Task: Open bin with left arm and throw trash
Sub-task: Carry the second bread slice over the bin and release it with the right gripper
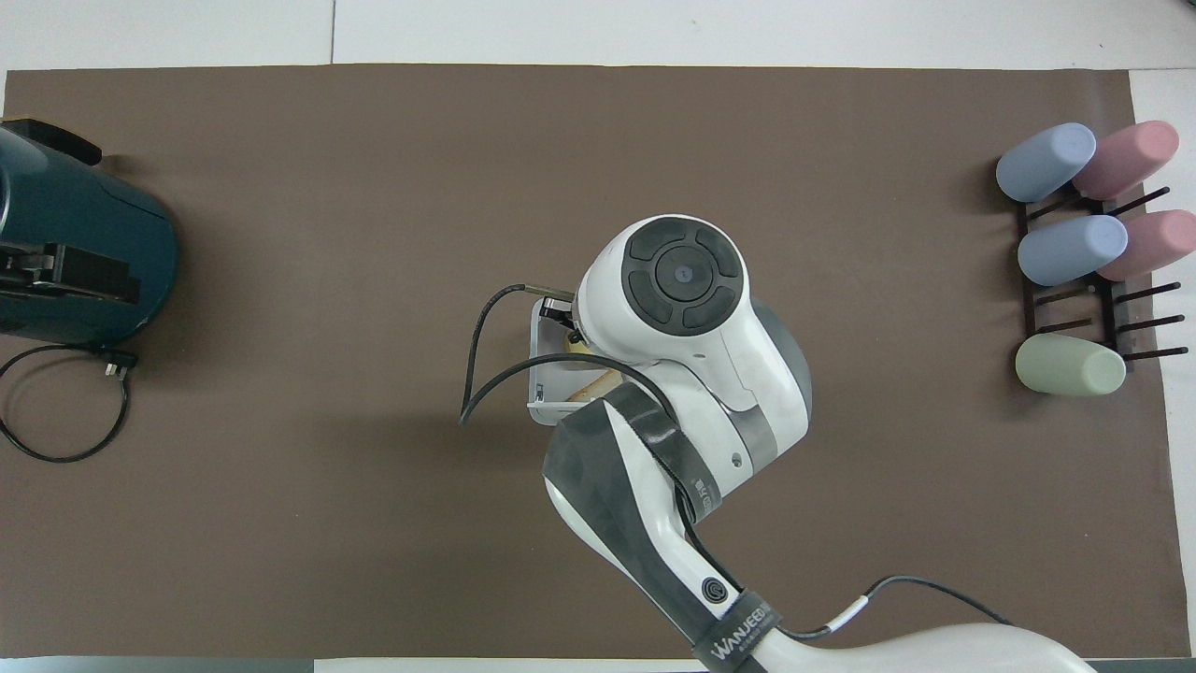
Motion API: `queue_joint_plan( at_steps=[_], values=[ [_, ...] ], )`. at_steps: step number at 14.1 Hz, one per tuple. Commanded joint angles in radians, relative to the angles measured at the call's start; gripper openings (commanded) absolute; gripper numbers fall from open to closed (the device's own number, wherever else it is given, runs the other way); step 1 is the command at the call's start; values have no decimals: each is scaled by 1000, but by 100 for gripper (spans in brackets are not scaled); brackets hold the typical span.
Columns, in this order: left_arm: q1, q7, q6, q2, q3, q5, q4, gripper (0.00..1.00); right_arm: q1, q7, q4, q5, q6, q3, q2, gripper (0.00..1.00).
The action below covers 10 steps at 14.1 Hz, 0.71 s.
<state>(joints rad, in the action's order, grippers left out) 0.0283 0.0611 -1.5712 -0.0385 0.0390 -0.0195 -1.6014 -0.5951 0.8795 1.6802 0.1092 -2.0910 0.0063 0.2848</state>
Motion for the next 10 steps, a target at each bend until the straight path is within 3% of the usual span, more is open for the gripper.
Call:
queue_joint_plan(
  at_steps=[1, 3, 10],
  values=[
    [-11, 3, 19, -15, 7, 6, -14, 100, 9, 27, 26, 65, -20, 3, -12, 0],
    [-11, 8, 19, -18, 4, 7, -20, 100, 14, 88, 27, 127, -20, 1, -12, 0],
    [-25, 14, 31, -23, 1, 9, -25, 100, 9, 367, 41, 142, -82, 3, -12, 0]
  ],
)
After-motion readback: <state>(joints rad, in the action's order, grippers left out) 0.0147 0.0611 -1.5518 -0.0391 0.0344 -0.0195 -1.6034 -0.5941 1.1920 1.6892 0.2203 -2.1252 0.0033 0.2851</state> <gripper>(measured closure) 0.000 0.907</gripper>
